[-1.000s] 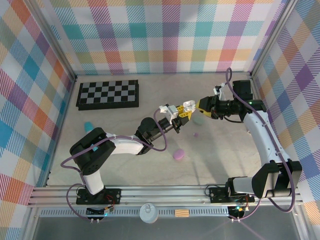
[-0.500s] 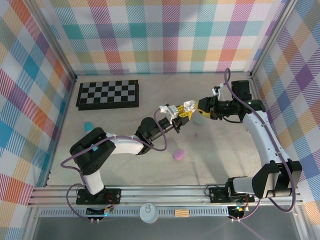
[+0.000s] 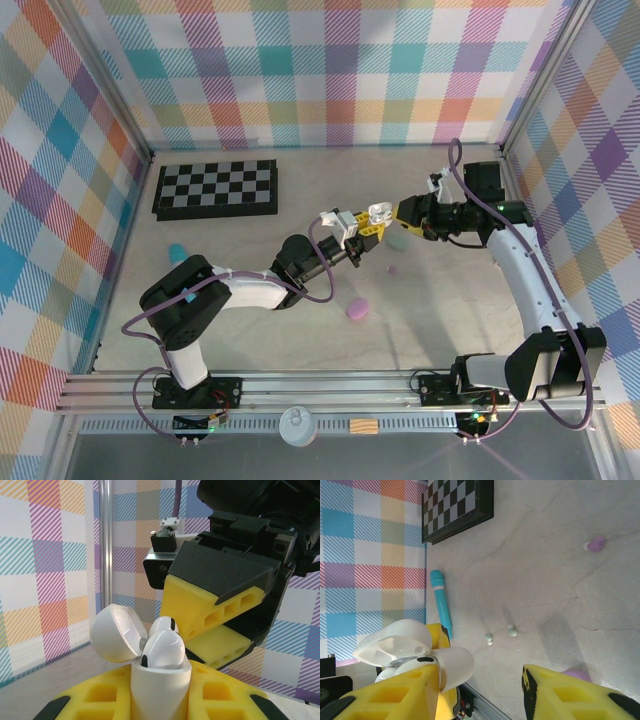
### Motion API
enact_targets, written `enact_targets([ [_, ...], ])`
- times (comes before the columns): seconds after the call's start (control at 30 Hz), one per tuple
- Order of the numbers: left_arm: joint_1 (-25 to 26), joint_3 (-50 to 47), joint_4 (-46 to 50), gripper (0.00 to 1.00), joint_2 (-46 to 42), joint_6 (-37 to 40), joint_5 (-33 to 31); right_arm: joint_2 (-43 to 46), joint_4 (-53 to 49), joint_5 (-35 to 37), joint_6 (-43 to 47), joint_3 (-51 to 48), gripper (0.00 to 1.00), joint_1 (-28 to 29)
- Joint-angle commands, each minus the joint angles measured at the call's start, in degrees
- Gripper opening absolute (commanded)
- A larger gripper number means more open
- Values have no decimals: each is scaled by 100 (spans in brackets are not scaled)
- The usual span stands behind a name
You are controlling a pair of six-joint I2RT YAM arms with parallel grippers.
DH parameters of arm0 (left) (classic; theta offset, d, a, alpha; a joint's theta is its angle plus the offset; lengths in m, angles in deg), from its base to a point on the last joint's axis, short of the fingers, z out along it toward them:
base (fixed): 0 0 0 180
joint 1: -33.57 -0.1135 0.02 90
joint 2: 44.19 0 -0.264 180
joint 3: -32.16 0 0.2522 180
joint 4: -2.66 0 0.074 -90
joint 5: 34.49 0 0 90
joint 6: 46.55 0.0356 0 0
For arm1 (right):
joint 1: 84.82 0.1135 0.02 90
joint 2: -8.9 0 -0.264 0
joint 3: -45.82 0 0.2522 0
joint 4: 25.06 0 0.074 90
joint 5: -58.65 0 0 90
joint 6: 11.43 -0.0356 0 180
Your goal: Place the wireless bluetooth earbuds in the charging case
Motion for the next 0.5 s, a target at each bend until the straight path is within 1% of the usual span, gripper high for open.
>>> enact_targets([
  [0.0, 25, 62, -436, 0, -246, -65, 17, 100, -349, 248, 155, 139, 47, 33],
  [0.3, -13, 51, -436, 0, -273, -97, 34, 298, -527, 591, 251, 175, 47, -18],
  [0.47, -32, 14, -445, 0, -319, -110, 35, 409, -382, 632, 148, 149, 48, -76],
])
